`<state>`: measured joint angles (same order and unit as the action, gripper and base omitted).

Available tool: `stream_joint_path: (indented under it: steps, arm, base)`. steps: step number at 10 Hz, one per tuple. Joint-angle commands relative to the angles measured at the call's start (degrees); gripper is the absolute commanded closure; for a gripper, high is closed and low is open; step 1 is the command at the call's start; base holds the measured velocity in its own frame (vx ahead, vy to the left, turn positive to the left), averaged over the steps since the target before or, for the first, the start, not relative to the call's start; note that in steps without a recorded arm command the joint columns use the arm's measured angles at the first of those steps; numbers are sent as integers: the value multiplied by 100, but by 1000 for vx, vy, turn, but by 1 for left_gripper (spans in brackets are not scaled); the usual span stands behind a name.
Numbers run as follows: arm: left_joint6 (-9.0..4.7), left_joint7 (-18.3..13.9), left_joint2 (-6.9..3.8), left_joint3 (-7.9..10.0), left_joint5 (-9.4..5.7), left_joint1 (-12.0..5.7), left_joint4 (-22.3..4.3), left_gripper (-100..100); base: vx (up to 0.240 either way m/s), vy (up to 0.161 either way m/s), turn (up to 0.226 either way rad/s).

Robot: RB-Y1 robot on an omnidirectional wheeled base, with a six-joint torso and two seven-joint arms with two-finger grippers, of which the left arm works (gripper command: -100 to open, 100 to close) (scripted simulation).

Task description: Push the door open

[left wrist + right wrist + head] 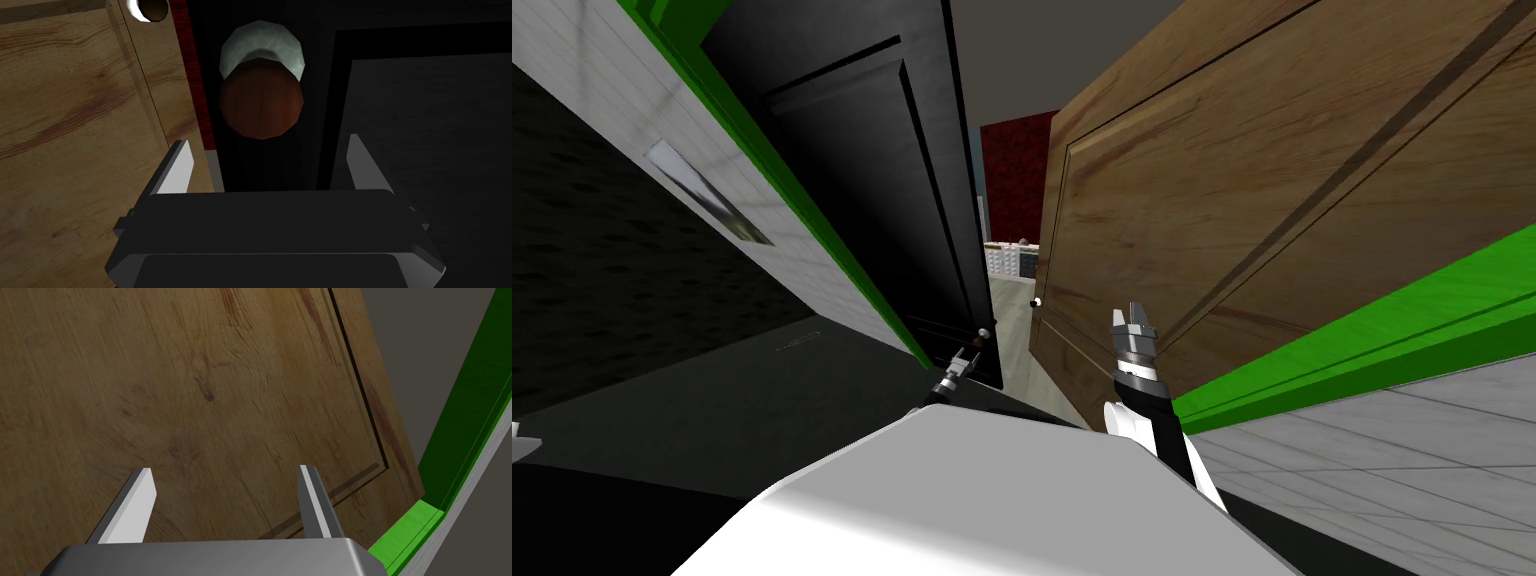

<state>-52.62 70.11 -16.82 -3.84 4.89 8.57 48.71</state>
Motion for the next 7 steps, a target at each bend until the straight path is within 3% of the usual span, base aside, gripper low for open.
stream_joint_path:
  steps: [1, 4, 5, 6, 7]
  arm:
    - [174, 121, 135, 33, -1, -123, 14, -100]
    - [436, 329, 383, 104, -8, -384, -43, -100]
    - [403, 267, 322, 89, -8, -332, -8, -100]
    - [403, 267, 322, 89, -8, -332, -8, 100]
    - [403, 267, 322, 89, -8, -332, -8, 100]
  base:
    - [109, 42, -57]
    - [75, 37, -70]
    - [29, 15, -20]
    - [-4, -4, 12]
    - [-10, -8, 0]
